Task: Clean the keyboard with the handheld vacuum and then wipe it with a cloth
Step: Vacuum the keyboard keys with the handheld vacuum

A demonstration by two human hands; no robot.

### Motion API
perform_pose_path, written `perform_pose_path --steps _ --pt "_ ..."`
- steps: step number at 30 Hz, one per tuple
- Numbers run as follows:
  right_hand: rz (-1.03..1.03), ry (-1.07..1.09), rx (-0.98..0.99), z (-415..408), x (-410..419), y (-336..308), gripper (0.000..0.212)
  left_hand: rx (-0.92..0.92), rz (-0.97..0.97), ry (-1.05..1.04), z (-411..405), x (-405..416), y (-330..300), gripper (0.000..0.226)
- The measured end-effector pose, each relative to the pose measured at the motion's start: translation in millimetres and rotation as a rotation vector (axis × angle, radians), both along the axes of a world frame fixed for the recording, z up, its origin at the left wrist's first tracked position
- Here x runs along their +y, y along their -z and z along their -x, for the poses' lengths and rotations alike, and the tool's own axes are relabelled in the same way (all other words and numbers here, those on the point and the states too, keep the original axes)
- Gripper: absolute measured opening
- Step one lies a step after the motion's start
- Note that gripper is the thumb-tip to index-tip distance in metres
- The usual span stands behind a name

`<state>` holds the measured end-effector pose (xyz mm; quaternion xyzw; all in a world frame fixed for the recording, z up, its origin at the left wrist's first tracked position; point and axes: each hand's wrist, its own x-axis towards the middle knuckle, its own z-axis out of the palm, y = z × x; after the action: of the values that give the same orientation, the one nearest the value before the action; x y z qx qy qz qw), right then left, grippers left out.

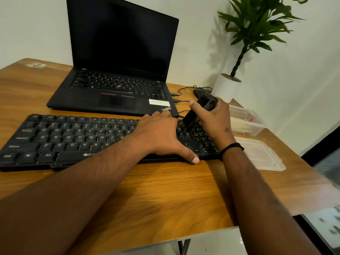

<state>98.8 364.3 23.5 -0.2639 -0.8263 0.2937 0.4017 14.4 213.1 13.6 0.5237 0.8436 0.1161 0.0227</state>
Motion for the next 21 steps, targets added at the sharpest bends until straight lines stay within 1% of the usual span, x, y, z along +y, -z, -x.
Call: perform_pose_path --steps 2,5,7,9,12,14,15,17,19,21 --pt "-0.047 0.071 -0.04 0 5 -1 0.027 -0.003 -0.002 -0.001 0 0 0 0.128" --pt "-0.118 0.316 -0.069 -10 23 -4 0.04 -0.004 0.01 0.0 0 0 -1 0.127" --pt "-0.122 0.387 -0.05 -14 26 -6 0.044 0.001 0.016 0.001 0 0 -1 0.128" --pt "-0.103 0.332 -0.062 -13 21 -5 0.04 0.002 0.018 0.002 -1 0 -2 0.127" --pt "-0.088 0.149 -0.098 -4 -1 -6 0.019 0.002 0.006 -0.002 -1 0 -1 0.126" --pt "-0.053 0.036 -0.065 1 -10 -4 0.026 0.002 -0.007 -0.005 0 0 -1 0.125" --pt "-0.045 0.016 -0.055 2 -11 -4 0.028 0.001 -0.011 -0.005 0 0 0 0.125" --pt "-0.046 0.063 -0.056 -1 -5 -7 0.029 -0.003 -0.008 -0.004 0 0 -1 0.126" --pt "-0.044 0.167 -0.061 -6 10 -7 0.026 -0.006 0.0 -0.001 -1 0 -1 0.126" --pt "-0.079 0.264 -0.064 -10 20 -7 0.032 -0.005 0.007 0.003 -2 0 -2 0.127"
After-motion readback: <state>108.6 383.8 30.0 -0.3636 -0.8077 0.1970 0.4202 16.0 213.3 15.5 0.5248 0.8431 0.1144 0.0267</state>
